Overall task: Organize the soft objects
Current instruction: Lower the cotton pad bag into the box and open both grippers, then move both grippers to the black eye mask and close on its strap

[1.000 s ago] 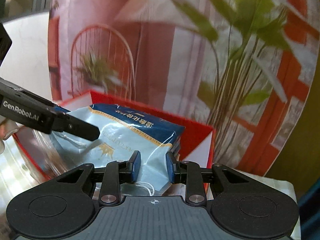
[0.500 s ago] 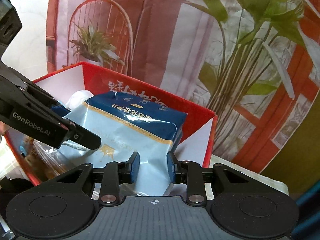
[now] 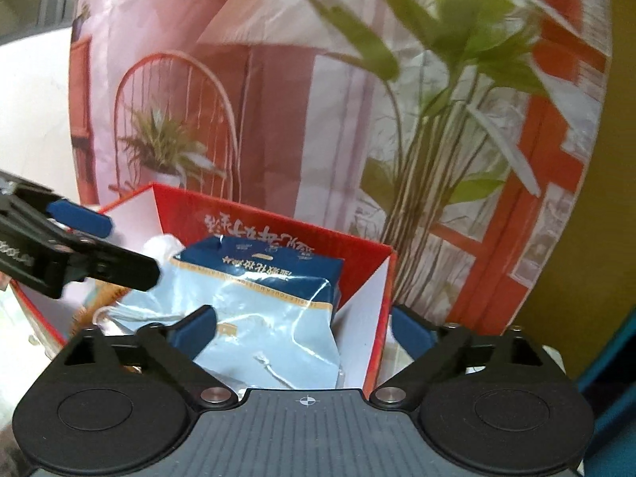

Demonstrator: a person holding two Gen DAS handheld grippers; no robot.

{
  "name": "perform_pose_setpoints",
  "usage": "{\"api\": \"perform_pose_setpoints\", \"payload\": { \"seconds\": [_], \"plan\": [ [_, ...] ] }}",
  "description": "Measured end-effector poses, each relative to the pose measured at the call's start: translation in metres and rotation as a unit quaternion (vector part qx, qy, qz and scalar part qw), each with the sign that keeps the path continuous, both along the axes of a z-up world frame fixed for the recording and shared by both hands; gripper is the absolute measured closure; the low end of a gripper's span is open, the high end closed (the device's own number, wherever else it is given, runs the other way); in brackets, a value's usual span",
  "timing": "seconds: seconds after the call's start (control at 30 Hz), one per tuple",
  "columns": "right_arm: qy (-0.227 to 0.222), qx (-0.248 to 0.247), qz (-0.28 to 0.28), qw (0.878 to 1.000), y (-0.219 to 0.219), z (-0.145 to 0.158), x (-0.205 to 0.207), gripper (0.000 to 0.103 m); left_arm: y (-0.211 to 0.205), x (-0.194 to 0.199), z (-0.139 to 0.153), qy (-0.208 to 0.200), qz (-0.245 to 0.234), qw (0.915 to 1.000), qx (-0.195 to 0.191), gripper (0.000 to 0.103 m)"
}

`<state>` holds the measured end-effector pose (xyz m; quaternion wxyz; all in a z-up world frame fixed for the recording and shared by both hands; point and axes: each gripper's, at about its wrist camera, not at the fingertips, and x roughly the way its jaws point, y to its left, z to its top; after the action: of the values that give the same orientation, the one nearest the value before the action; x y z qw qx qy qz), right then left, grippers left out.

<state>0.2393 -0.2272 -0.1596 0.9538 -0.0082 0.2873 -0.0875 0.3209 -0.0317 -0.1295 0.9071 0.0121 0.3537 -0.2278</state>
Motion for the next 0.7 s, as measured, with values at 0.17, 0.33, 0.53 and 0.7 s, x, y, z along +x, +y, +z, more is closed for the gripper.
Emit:
{"api": "perform_pose_setpoints", "payload": {
  "seconds": [0.17,0.33,0.53,0.7],
  "plan": [
    [-0.023,0.031,-0.023,0.999,0.004,0.007,-0.023,0.0,0.007,-0.024,0.009,-0.021,0.008,0.9993,0.03,0.0],
    [-0.046,0.067,-0.036,0.996,0.01,0.009,-0.049,0.0,0.019,-0.047,0.009,-0.031,0.024,0.9989,0.028,0.0],
    [-0.061,0.093,-0.043,0.993,0.024,0.002,-0.077,0.0,0.027,-0.072,-0.004,-0.024,0.038,0.9987,0.024,0.0],
    [-0.066,0.108,-0.041,0.991,0.035,-0.007,-0.094,0.0,0.035,-0.088,-0.019,-0.013,0.055,0.9981,0.025,0.0]
  ]
}}
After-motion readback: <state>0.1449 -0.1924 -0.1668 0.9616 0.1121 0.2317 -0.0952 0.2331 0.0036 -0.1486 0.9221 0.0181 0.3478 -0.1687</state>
